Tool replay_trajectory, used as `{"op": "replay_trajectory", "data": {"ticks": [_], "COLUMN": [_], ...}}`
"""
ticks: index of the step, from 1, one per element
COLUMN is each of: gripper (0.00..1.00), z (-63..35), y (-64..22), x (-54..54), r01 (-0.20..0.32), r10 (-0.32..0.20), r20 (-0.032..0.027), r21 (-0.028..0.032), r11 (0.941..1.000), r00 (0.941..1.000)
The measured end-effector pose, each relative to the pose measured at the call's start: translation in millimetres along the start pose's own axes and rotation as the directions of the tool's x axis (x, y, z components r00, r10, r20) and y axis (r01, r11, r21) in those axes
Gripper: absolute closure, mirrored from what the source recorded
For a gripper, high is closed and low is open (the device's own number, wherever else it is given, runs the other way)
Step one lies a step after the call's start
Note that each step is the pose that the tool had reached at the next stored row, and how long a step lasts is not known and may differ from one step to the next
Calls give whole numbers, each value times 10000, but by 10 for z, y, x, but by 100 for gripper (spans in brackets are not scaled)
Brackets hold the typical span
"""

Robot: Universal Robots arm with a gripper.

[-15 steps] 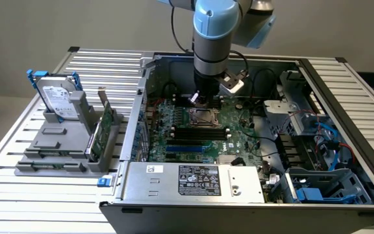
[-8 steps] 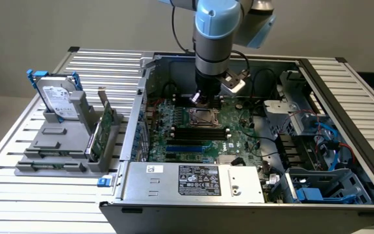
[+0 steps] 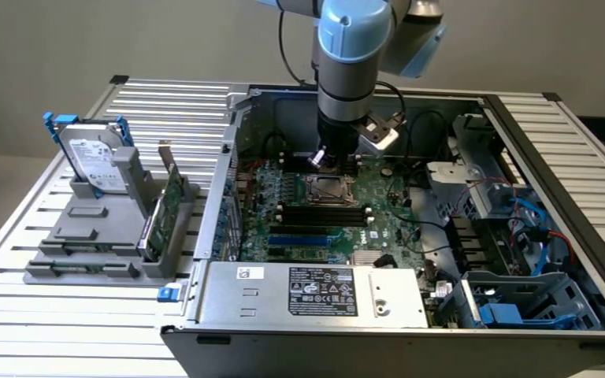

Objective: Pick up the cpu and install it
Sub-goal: 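Install the first cpu locking lever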

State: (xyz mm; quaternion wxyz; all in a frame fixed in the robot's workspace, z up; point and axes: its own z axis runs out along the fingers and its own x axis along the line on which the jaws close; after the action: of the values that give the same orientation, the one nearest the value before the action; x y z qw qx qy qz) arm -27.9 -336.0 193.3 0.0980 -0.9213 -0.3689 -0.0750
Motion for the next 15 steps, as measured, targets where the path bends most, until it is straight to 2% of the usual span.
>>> {"op": "replay_trajectory", "data": {"ticks": [8,15], "gripper": [89,89], "z": [1,9], "y": [10,16], "x": [9,11], "r01": [10,9], "r10": [-9,-8], "r20": [109,105], "r21": [-101,-99], "r11": [9999,10000], "r00": [9999,9999]}}
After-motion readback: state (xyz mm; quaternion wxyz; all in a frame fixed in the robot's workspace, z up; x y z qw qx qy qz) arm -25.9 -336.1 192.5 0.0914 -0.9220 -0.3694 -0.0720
